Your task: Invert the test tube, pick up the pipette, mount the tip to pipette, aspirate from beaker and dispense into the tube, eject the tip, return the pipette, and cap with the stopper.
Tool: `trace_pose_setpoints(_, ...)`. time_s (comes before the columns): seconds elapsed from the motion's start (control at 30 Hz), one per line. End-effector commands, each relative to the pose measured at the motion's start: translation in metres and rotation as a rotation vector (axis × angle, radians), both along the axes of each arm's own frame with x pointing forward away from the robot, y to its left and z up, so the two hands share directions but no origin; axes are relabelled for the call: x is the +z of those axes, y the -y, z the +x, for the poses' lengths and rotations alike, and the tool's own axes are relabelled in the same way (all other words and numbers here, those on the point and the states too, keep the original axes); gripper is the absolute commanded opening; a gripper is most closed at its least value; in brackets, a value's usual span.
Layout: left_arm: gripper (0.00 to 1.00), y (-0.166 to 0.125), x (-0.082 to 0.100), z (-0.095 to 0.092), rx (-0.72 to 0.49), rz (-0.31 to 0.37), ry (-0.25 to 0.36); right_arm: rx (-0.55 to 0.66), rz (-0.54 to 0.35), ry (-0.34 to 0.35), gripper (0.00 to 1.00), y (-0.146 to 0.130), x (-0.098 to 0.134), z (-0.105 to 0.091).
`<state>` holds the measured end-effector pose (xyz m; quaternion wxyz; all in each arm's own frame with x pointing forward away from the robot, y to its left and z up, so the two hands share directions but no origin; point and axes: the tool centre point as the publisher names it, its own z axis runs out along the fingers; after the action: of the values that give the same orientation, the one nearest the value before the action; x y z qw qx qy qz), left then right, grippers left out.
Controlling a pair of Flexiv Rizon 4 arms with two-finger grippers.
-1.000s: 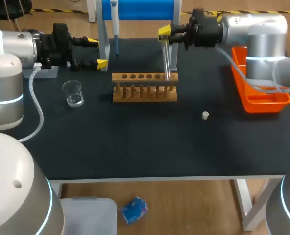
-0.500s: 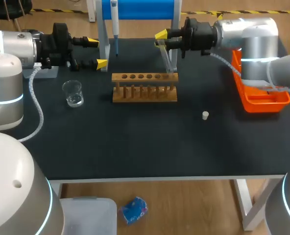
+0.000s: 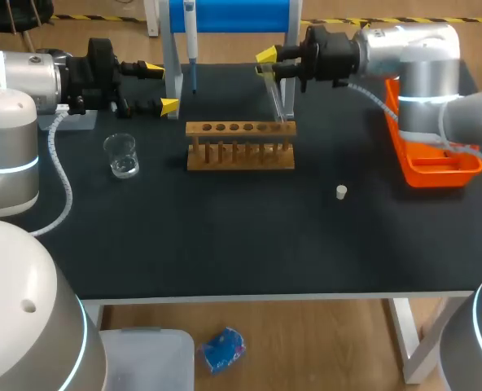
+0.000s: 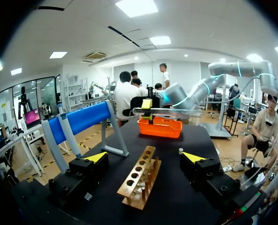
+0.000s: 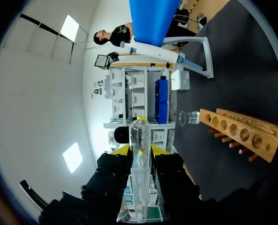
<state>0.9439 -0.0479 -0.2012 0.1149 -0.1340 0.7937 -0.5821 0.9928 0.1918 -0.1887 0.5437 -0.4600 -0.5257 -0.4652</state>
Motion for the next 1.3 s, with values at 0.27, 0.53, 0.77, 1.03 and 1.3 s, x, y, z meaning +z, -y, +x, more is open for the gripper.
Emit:
trace_pose_setpoints(0.27, 1.00, 0.000, -0.001, 0.000, 0.001, -0.003, 0.003, -0.005, -0.004, 0.002, 0.00, 0.000, 0.001, -0.002)
trace_pose_setpoints(0.53, 1.00, 0.018, 0.029, -0.014, 0.020, 0.215, 0.799, -0.005, -0.004, 0.002, 0.00, 0.000, 0.001, -0.002)
trace_pose_setpoints(0.77, 1.00, 0.030, 0.032, -0.027, 0.031, 0.091, 0.922, -0.005, -0.004, 0.002, 0.00, 0.000, 0.001, -0.002)
trace_pose_setpoints(1.03, 1.00, 0.030, 0.032, -0.027, 0.031, 0.091, 0.922, -0.005, -0.004, 0.002, 0.00, 0.000, 0.001, -0.002)
trace_pose_setpoints(1.3, 1.00, 0.039, 0.039, -0.026, -0.047, 0.042, 1.092, -0.005, -0.004, 0.002, 0.00, 0.000, 0.001, -0.002)
